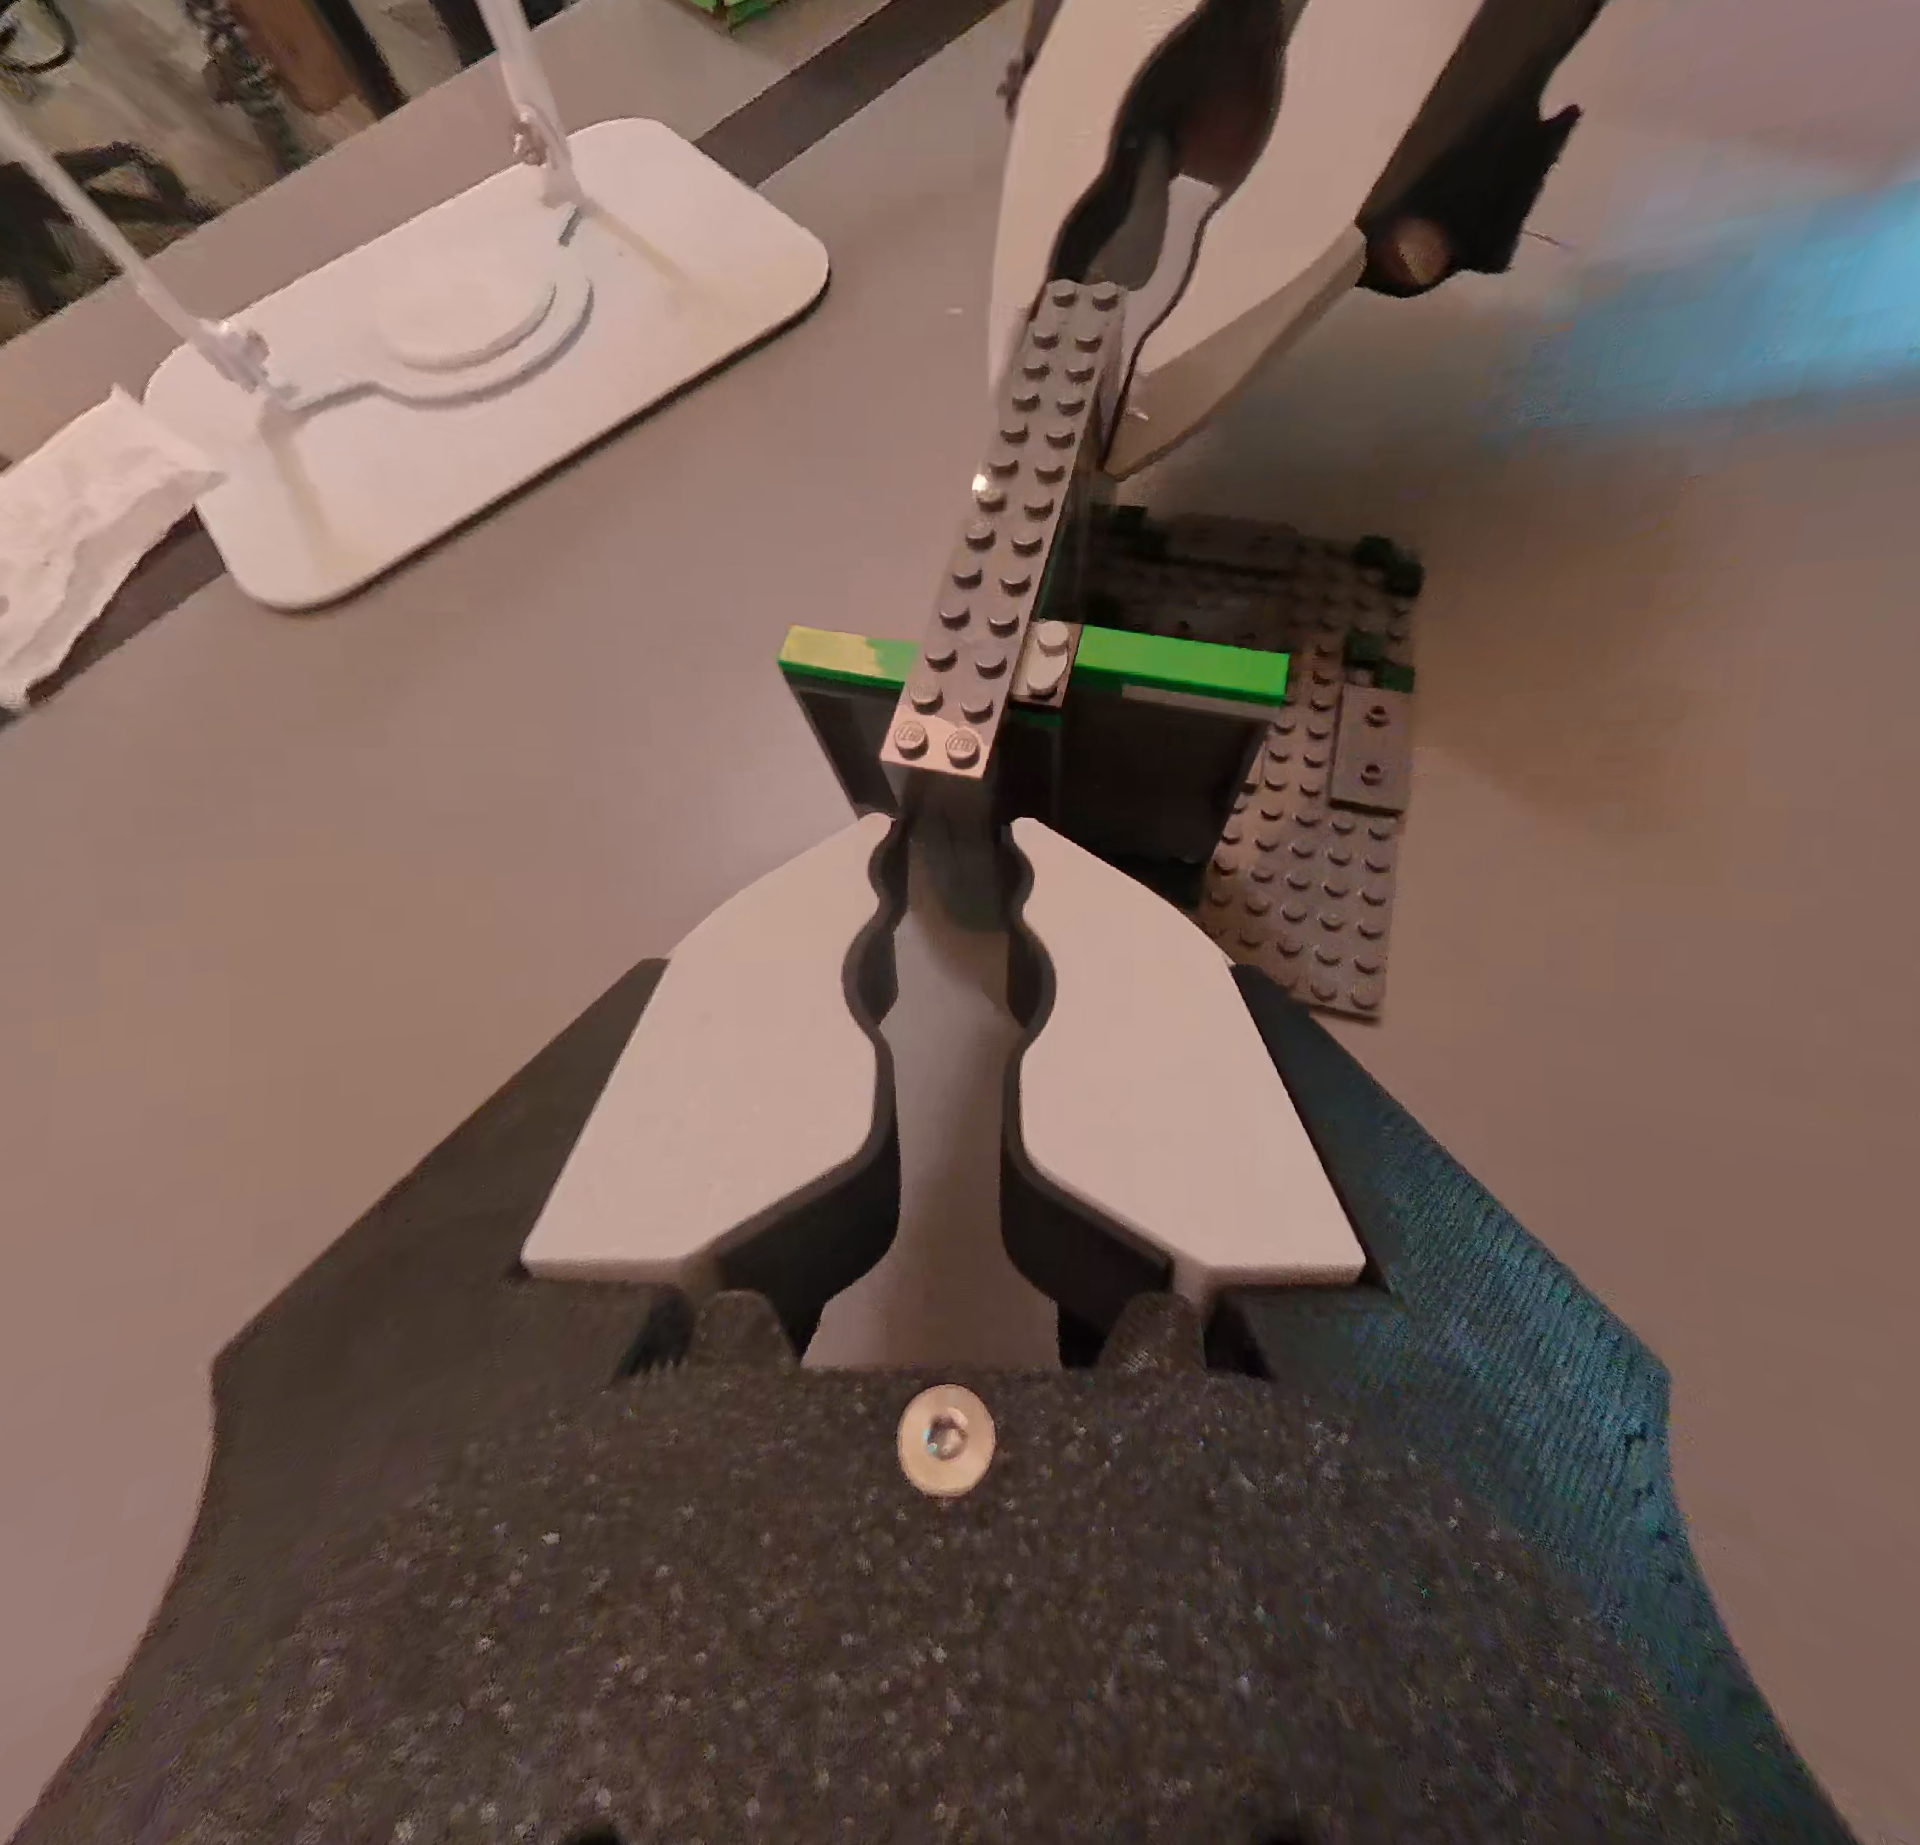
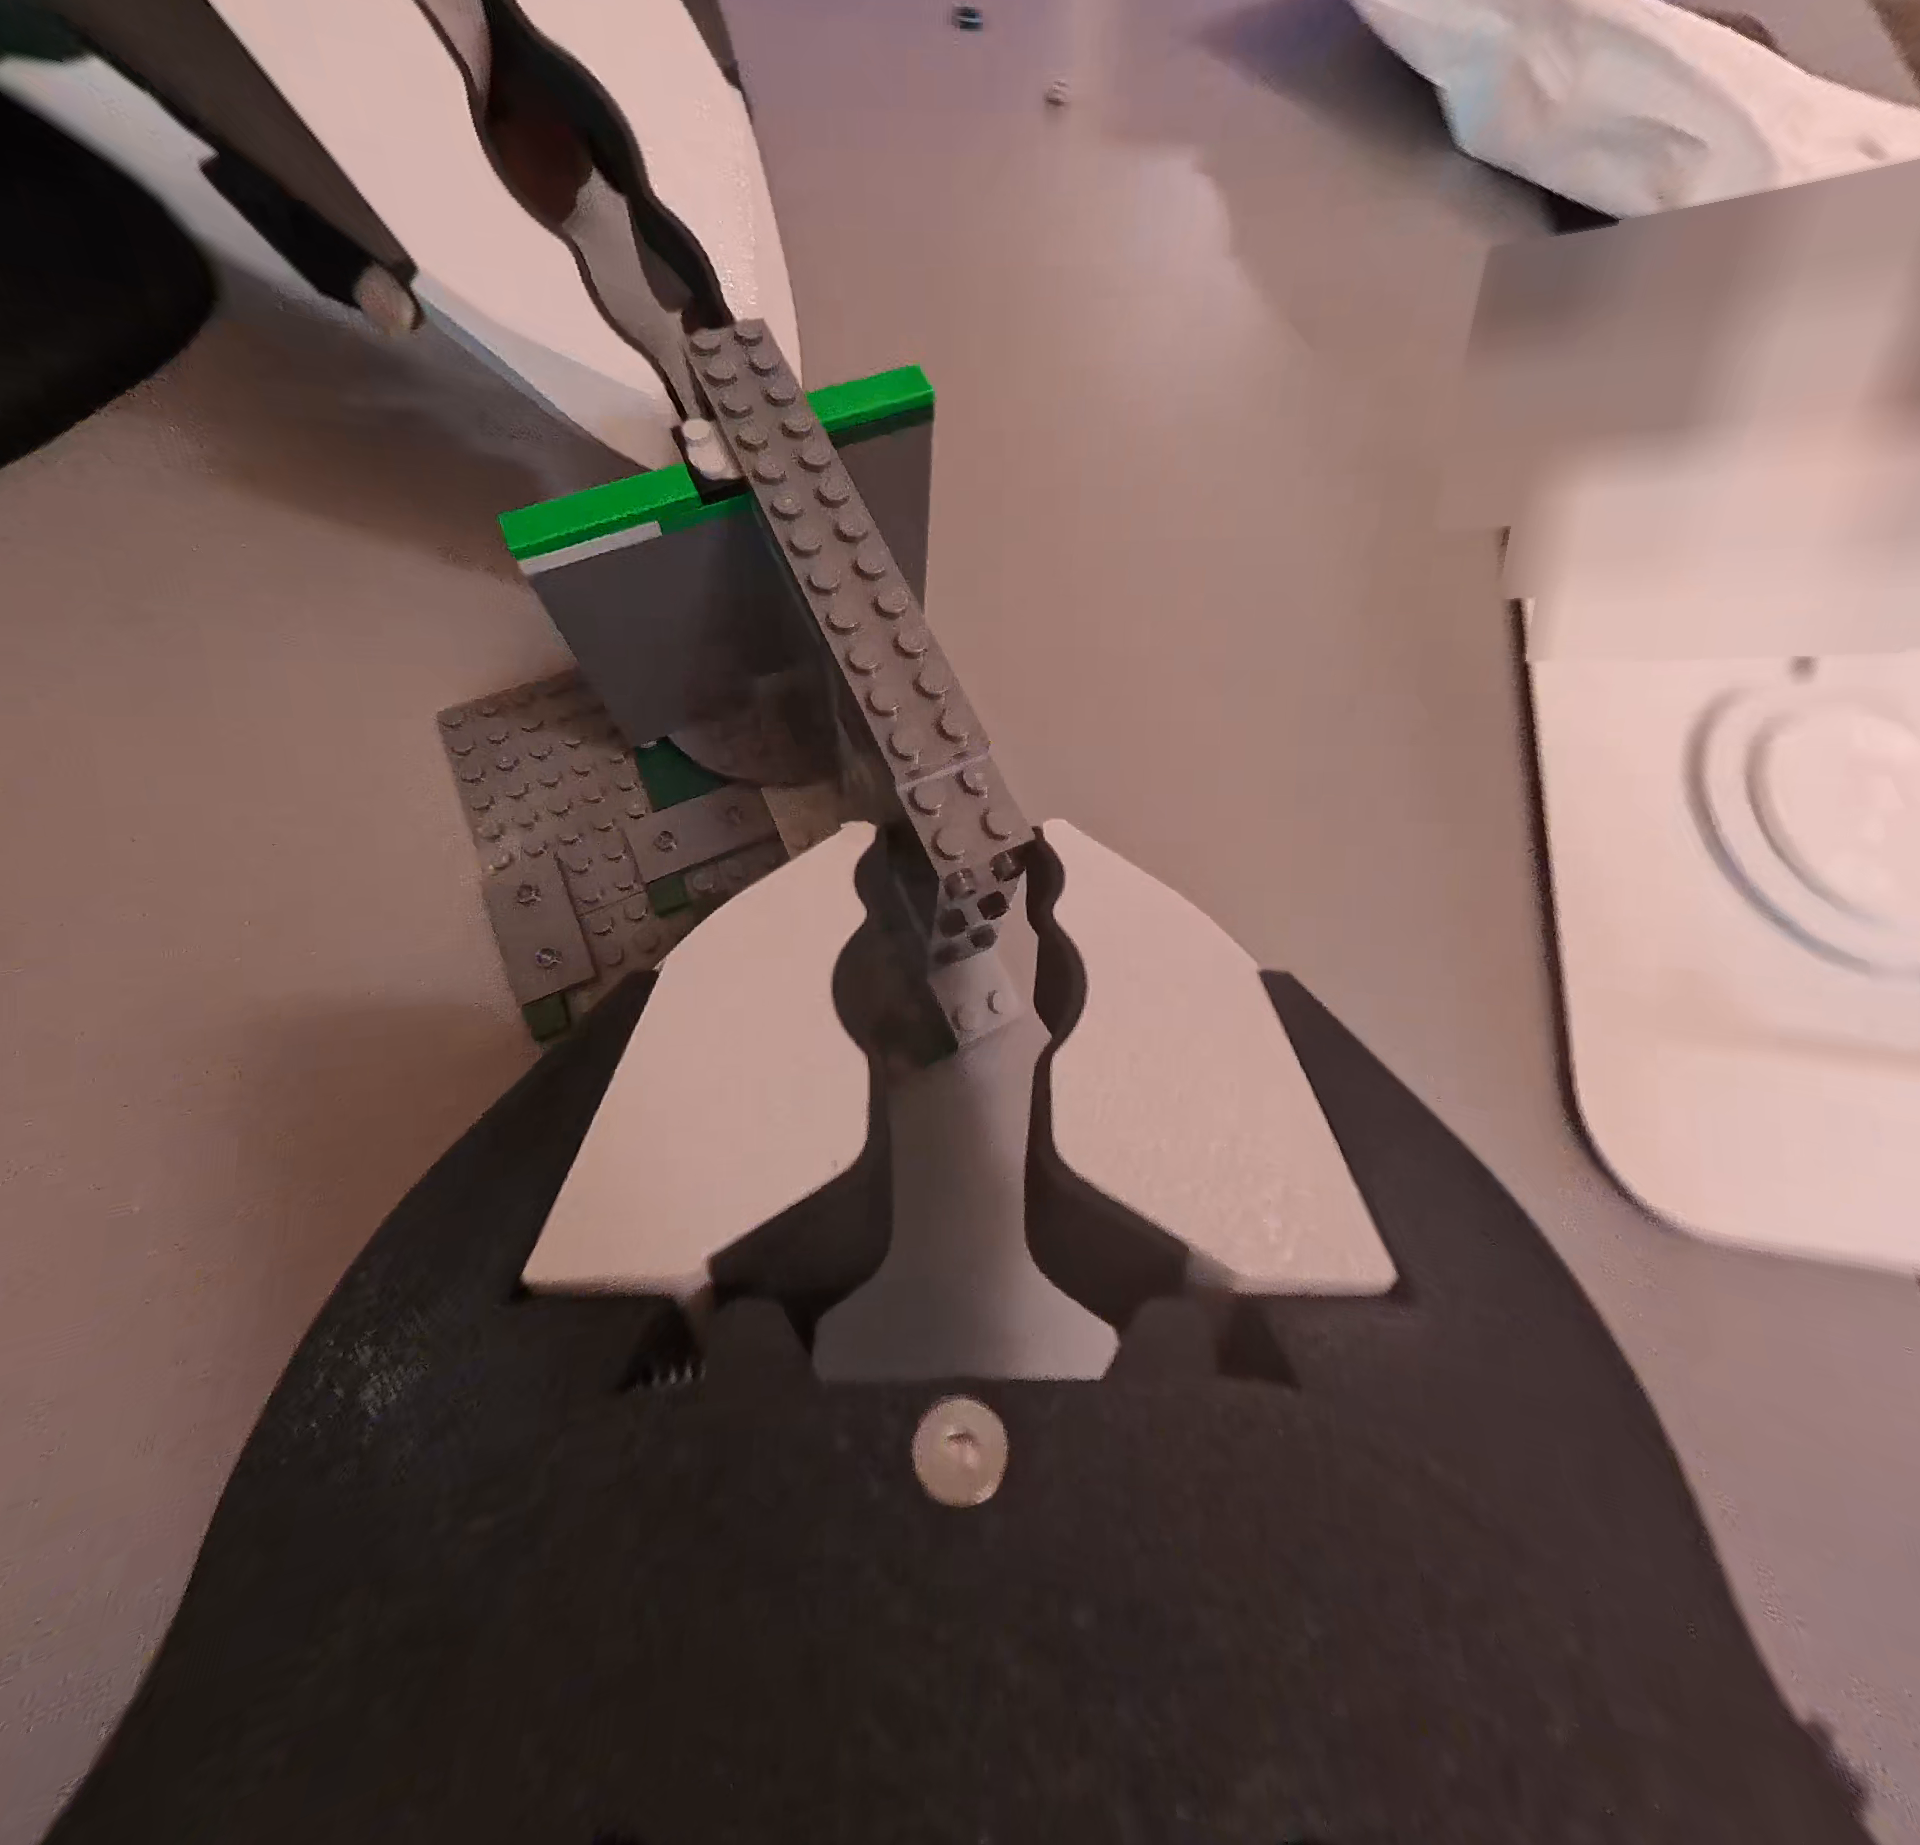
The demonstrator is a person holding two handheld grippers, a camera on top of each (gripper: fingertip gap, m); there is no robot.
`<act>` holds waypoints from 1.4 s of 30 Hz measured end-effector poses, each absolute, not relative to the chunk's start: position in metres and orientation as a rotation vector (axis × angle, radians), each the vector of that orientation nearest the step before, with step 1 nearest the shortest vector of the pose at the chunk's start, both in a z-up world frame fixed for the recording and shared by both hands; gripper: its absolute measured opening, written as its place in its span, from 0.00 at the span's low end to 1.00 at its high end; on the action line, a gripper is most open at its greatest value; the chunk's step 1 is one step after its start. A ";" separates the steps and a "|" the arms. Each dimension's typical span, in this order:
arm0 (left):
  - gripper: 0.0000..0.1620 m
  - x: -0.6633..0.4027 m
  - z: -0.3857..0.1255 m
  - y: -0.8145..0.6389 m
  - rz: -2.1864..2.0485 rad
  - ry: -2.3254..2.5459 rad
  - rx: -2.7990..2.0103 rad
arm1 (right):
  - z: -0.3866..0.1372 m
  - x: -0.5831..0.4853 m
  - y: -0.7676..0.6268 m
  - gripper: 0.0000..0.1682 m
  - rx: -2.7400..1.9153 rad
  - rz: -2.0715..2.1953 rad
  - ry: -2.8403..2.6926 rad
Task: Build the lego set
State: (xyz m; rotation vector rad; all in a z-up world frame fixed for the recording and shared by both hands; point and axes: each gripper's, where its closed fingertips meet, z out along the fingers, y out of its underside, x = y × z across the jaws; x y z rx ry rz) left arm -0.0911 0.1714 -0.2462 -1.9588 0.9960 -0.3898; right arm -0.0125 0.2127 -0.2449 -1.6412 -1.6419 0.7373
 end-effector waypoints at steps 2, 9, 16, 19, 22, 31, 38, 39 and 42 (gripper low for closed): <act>0.10 -0.088 -0.246 0.189 -0.400 1.073 -1.923 | -0.244 -0.005 0.219 0.14 -1.725 0.709 -1.532; 0.09 -0.083 -0.234 0.246 -0.347 1.277 -1.828 | -0.236 0.005 0.249 0.12 -1.911 0.664 -1.280; 0.08 -0.088 -0.243 0.276 -0.451 1.276 -1.868 | -0.243 0.000 0.275 0.12 -2.028 0.674 -1.214; 0.08 -0.088 -0.250 0.278 -0.476 1.224 -1.840 | -0.248 -0.003 0.275 0.13 -2.022 0.716 -1.193; 0.08 -0.087 -0.249 0.276 -0.517 1.190 -1.834 | -0.248 -0.002 0.275 0.13 -2.017 0.717 -1.192; 0.10 -0.083 -0.249 0.271 -0.482 1.181 -1.811 | -0.247 0.001 0.270 0.13 -1.994 0.734 -1.251; 0.12 -0.087 -0.241 0.268 -0.498 1.141 -1.788 | -0.225 0.011 0.263 0.14 -1.885 0.743 -1.158; 0.13 -0.087 -0.243 0.269 -0.489 1.147 -1.788 | -0.227 0.012 0.262 0.15 -1.889 0.724 -1.161; 0.15 -0.081 -0.246 0.271 -0.493 1.159 -1.770 | -0.236 0.010 0.261 0.17 -1.904 0.665 -1.191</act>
